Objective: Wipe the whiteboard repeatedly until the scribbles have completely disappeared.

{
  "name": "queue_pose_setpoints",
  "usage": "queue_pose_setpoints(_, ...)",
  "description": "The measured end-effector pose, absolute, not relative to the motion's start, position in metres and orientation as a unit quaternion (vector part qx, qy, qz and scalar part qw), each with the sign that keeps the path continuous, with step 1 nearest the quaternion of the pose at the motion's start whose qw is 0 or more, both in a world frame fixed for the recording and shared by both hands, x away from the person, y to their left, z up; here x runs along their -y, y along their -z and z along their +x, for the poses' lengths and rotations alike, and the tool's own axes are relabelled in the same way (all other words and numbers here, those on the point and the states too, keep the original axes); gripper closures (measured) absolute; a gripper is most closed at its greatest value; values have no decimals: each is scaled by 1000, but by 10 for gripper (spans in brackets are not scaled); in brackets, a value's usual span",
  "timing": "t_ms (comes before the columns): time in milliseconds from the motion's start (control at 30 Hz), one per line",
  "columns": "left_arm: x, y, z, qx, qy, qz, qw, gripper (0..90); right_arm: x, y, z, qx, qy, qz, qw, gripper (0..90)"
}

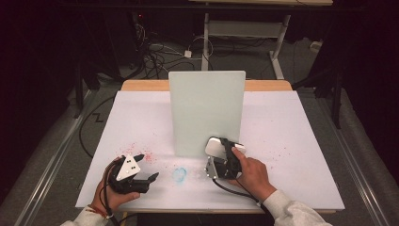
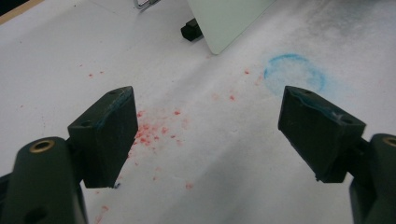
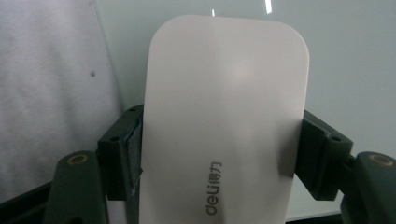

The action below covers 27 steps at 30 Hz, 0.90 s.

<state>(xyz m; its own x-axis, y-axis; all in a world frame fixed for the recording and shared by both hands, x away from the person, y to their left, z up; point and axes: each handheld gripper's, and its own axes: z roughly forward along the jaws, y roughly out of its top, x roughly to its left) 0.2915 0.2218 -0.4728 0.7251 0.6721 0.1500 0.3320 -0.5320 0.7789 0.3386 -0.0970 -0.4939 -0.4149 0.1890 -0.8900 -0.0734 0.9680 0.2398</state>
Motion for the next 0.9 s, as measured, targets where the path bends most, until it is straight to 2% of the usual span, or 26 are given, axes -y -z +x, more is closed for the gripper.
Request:
queue_pose_setpoints(333, -224, 472, 291, -299, -225, 845, 382, 197, 110, 497, 336, -840, -101, 32, 532, 309)
queue_pose_setpoints(667, -223, 472, 292, -299, -225, 846, 379, 197, 147, 489, 340, -849, -47, 40, 525, 309)
queue_pose_setpoints(900, -224, 472, 292, -302, -226, 845, 380, 197, 137, 496, 337, -839, -34, 13, 543, 309)
